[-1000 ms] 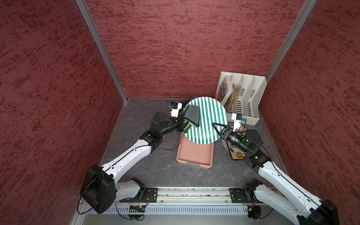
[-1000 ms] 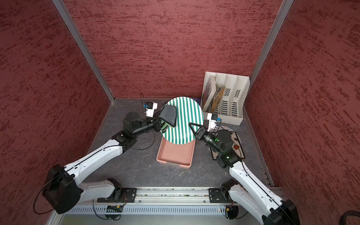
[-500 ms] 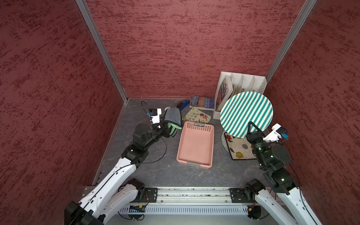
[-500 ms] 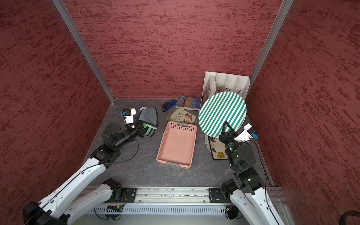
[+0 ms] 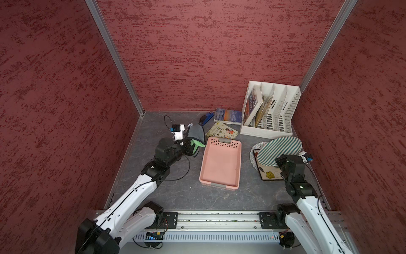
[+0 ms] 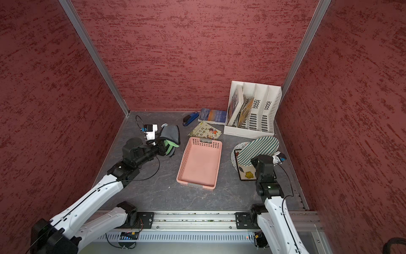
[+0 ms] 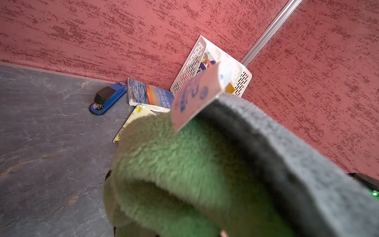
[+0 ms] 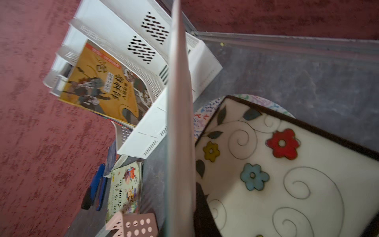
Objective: Wipe the wet plate dry
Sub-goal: Place the plate on the plate.
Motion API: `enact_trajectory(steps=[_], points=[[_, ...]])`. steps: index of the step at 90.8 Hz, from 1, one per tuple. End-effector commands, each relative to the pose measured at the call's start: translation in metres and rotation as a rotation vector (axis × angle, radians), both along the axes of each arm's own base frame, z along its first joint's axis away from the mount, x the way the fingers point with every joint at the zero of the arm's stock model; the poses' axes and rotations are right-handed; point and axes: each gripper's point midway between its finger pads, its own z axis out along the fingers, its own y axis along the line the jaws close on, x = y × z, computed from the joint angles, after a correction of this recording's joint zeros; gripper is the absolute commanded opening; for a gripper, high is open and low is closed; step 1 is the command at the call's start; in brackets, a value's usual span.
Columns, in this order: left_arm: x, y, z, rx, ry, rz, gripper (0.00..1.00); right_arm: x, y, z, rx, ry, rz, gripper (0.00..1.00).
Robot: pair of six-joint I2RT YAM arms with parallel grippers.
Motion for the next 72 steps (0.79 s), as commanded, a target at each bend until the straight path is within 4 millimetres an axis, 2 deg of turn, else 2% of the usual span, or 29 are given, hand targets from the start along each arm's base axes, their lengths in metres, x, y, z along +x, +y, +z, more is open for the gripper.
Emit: enact_trajectory(steps=[1, 11, 26, 33, 39, 56, 65, 72], points=[[0.003, 0.001, 0.000, -0.002, -0.019, 0.003, 0.00, 0.006, 0.008, -0.013, 0.124, -0.039, 0.008, 0.00], [0.004, 0.000, -0.002, -0.005, -0.011, 0.004, 0.00, -0.009, 0.010, -0.053, 0.211, 0.049, -0.039, 0.00], [0.005, 0.001, -0.004, -0.015, -0.006, 0.013, 0.00, -0.048, 0.010, -0.112, 0.349, 0.197, -0.164, 0.00], [0.005, 0.001, -0.007, -0.022, 0.003, 0.013, 0.00, -0.065, 0.004, -0.125, 0.362, 0.256, -0.237, 0.11], [0.005, 0.000, -0.010, -0.026, 0.011, 0.011, 0.00, -0.073, -0.001, -0.127, 0.345, 0.282, -0.272, 0.25], [0.005, 0.002, -0.015, -0.022, 0.022, 0.017, 0.00, -0.076, -0.006, -0.115, 0.303, 0.268, -0.271, 0.62], [0.006, 0.006, -0.019, -0.009, 0.033, 0.036, 0.00, -0.086, -0.013, -0.105, 0.290, 0.287, -0.322, 0.73], [0.007, 0.011, -0.025, 0.009, 0.047, 0.063, 0.00, -0.108, -0.023, -0.099, 0.258, 0.355, -0.406, 0.79]])
